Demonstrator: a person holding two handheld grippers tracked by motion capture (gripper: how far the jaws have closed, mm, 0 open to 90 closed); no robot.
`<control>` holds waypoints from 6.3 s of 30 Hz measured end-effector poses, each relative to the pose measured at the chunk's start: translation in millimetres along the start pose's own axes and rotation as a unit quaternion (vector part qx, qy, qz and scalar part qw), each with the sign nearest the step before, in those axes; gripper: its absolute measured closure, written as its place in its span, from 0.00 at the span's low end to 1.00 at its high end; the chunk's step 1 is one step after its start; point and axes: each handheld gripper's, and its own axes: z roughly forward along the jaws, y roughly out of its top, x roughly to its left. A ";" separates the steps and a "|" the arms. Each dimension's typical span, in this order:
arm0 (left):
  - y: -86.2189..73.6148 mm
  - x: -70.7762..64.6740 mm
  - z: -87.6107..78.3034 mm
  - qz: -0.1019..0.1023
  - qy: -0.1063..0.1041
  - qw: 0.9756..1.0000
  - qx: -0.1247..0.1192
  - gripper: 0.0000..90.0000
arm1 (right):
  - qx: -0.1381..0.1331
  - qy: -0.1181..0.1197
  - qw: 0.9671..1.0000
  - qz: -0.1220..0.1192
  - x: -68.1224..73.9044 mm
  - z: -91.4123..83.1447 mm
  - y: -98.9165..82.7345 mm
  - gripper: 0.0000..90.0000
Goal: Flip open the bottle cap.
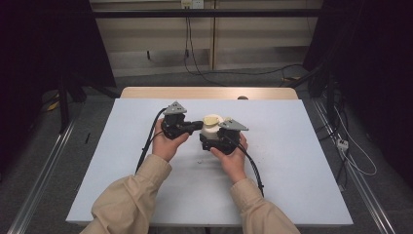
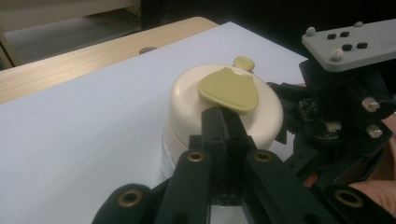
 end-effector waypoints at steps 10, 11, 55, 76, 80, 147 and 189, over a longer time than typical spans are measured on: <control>4.5 -1.8 1.2 0.003 -0.001 1.000 0.000 1.00 | 0.001 0.000 1.000 0.000 0.0 -0.1 0.1 0.04; 4.8 -1.7 1.4 0.002 -0.001 1.000 0.000 1.00 | 0.001 0.000 1.000 0.000 0.0 -0.1 0.1 0.04; 16.6 -4.1 3.0 0.006 -0.001 1.000 -0.008 1.00 | 0.002 -0.006 1.000 0.003 1.3 -0.2 -0.4 0.03; 18.3 -5.8 5.8 0.006 -0.002 1.000 -0.010 1.00 | 0.001 -0.009 1.000 0.003 2.3 -0.2 -0.7 0.03; 18.9 -5.8 6.5 0.005 -0.002 1.000 -0.009 1.00 | 0.001 -0.009 1.000 0.002 2.5 -0.2 -0.7 0.03; 29.2 -12.2 18.0 0.011 -0.008 1.000 -0.009 1.00 | 0.006 -0.015 1.000 -0.010 4.2 -0.1 -0.7 0.03; 35.3 -12.1 28.5 0.014 -0.010 1.000 -0.001 1.00 | 0.006 -0.017 1.000 -0.008 4.8 -0.1 -0.9 0.03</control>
